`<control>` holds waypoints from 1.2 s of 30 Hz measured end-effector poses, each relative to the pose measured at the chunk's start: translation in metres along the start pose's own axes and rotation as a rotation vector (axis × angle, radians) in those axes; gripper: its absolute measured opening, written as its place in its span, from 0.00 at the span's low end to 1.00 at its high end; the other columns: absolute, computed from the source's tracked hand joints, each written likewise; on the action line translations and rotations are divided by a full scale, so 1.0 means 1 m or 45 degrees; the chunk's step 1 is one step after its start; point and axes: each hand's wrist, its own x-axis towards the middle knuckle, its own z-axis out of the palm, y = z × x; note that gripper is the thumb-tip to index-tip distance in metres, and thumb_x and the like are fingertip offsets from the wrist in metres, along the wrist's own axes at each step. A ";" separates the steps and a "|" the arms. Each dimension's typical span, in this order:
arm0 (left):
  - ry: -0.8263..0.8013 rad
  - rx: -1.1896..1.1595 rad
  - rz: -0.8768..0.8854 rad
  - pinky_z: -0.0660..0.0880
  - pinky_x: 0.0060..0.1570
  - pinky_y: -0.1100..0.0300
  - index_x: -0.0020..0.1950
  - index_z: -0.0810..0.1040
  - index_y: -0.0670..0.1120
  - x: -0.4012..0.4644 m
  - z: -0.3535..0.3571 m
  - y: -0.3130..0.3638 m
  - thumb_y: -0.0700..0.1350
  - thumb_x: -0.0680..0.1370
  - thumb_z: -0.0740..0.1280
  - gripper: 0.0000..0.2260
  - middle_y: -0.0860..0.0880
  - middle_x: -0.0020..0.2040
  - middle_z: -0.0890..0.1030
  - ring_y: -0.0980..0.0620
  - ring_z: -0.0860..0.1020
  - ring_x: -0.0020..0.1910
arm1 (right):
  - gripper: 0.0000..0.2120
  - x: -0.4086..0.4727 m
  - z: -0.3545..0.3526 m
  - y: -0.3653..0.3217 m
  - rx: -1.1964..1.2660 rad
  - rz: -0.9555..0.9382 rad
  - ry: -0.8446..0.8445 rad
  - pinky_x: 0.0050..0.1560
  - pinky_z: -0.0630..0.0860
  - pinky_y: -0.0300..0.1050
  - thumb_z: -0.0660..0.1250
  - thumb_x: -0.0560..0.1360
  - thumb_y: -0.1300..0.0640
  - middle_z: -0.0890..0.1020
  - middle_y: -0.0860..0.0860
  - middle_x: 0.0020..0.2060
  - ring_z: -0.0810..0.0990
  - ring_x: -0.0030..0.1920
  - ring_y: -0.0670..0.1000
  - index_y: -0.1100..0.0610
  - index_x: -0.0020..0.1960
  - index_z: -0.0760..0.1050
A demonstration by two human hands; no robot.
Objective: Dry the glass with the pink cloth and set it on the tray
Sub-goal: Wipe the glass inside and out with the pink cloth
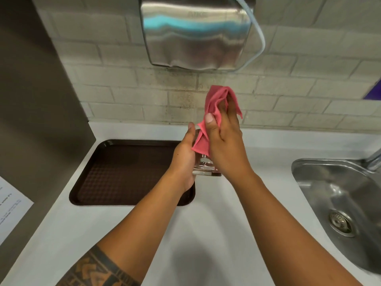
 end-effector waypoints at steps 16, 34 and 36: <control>-0.142 -0.085 -0.060 0.84 0.40 0.62 0.42 0.93 0.51 0.007 -0.002 -0.002 0.57 0.87 0.60 0.25 0.49 0.45 0.91 0.53 0.90 0.44 | 0.29 -0.054 0.015 -0.002 -0.379 -0.045 0.046 0.74 0.62 0.59 0.50 0.84 0.46 0.55 0.55 0.86 0.58 0.83 0.61 0.52 0.84 0.62; 0.025 0.085 -0.039 0.78 0.53 0.47 0.64 0.82 0.37 -0.003 0.001 0.013 0.64 0.86 0.54 0.32 0.39 0.54 0.82 0.40 0.79 0.47 | 0.20 -0.082 0.010 0.014 0.575 0.474 -0.053 0.59 0.79 0.34 0.54 0.80 0.32 0.82 0.39 0.61 0.82 0.60 0.36 0.36 0.70 0.67; 0.019 0.149 -0.036 0.73 0.59 0.43 0.64 0.81 0.36 -0.005 0.003 0.014 0.64 0.86 0.52 0.34 0.38 0.57 0.81 0.37 0.75 0.53 | 0.26 -0.082 0.010 0.014 0.552 0.448 -0.033 0.60 0.80 0.37 0.56 0.80 0.31 0.80 0.44 0.62 0.81 0.60 0.38 0.44 0.72 0.67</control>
